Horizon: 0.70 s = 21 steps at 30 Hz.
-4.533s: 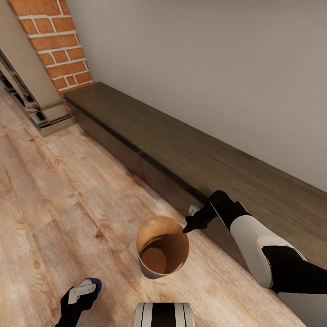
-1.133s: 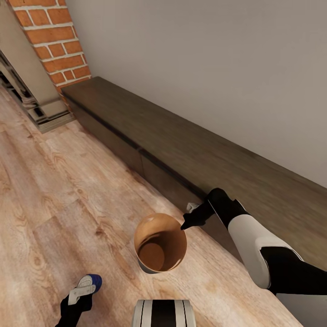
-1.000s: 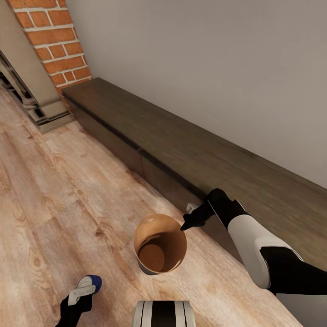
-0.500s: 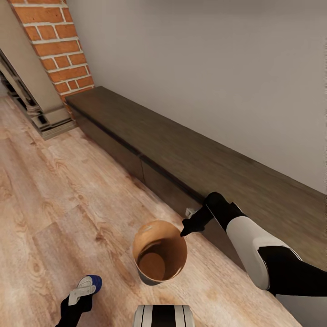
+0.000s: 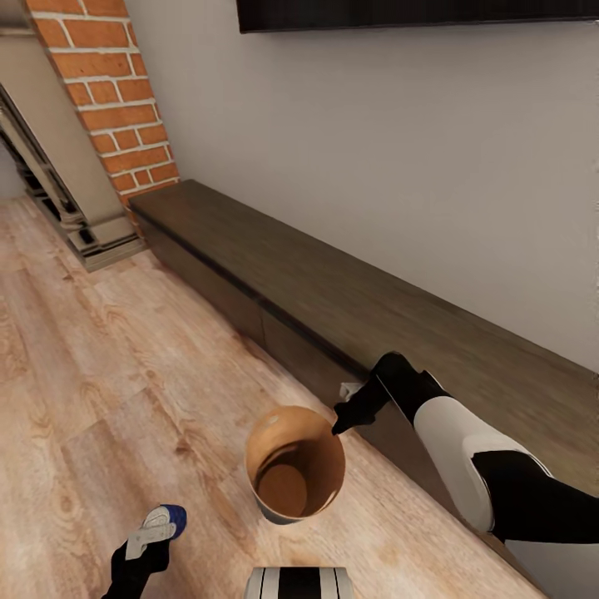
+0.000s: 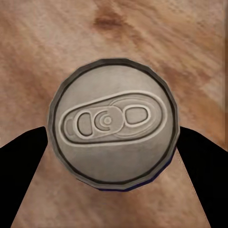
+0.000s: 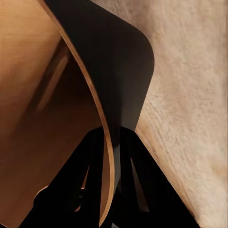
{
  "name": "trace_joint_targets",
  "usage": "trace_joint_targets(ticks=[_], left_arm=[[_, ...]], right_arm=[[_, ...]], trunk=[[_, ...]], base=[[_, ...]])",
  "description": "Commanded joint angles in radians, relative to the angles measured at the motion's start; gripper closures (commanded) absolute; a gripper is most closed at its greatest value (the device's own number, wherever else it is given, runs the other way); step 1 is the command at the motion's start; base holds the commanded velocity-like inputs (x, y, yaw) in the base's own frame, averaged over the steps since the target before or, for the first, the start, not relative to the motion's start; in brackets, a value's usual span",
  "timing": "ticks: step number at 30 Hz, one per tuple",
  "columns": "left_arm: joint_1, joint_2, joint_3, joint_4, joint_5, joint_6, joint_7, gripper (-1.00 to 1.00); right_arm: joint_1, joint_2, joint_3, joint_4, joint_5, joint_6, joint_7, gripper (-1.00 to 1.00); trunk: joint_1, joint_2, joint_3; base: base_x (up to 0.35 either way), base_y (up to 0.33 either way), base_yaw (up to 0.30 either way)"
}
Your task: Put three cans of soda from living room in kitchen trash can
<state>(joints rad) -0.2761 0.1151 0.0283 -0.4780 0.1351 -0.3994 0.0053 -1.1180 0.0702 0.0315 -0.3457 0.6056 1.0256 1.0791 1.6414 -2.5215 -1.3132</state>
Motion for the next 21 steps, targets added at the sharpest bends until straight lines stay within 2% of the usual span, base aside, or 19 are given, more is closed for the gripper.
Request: trace_joint_targets(ticks=[1, 6, 10, 15, 21], left_arm=[[0.0, 0.0, 0.0, 0.0, 0.0, 0.0, 0.0, 1.0], [0.0, 0.002, -0.002, -0.005, 0.001, 0.004, -0.001, 1.0], [0.0, 0.005, -0.003, -0.012, 0.003, 0.039, -0.009, 1.0], [0.0, 0.008, -0.003, -0.084, 0.006, 0.06, -0.017, 1.0], [0.0, 0.009, -0.003, -0.186, 0.007, 0.12, -0.048, 1.0]], right_arm=[[0.0, 0.0, -0.008, 0.001, -0.036, 0.022, 0.006, 1.0], [0.0, 0.003, -0.008, 0.001, -0.036, 0.022, 0.005, 1.0], [0.001, 0.013, -0.007, 0.001, -0.036, 0.022, 0.005, 1.0], [0.001, 0.014, -0.007, -0.001, -0.036, 0.022, 0.005, 1.0], [0.001, 0.013, -0.007, -0.003, -0.036, 0.022, 0.005, 1.0]], trunk=[[0.0, 0.0, 0.004], [-0.003, 0.001, 0.023], [-0.004, 0.002, 0.039], [-0.007, 0.004, 0.058], [-0.009, 0.005, 0.081]], base=[[0.0, 0.0, 0.0], [0.0, 0.0, 0.0], [0.0, 0.0, 0.0], [0.0, 0.0, 0.0], [0.0, 0.0, 0.0]])
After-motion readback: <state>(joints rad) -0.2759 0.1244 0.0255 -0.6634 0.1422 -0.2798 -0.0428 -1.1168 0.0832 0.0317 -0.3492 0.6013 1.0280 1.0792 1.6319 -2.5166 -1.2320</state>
